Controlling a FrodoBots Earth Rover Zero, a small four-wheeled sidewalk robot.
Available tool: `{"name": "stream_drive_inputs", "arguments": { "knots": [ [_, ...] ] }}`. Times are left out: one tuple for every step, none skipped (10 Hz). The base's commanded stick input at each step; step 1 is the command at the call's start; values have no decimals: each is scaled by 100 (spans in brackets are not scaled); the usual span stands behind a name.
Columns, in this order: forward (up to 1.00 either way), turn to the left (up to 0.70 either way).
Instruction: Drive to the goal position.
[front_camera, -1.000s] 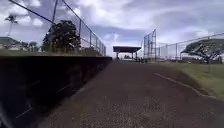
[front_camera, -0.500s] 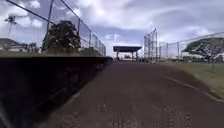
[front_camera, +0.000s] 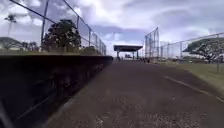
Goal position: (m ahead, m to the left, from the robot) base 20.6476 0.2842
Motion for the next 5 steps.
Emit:
{"name": "stream_drive_inputs", "arguments": {
  "knots": [
    [70, 0],
    [70, 0],
    [70, 0],
    [70, 0],
    [70, 0]
  ]
}}
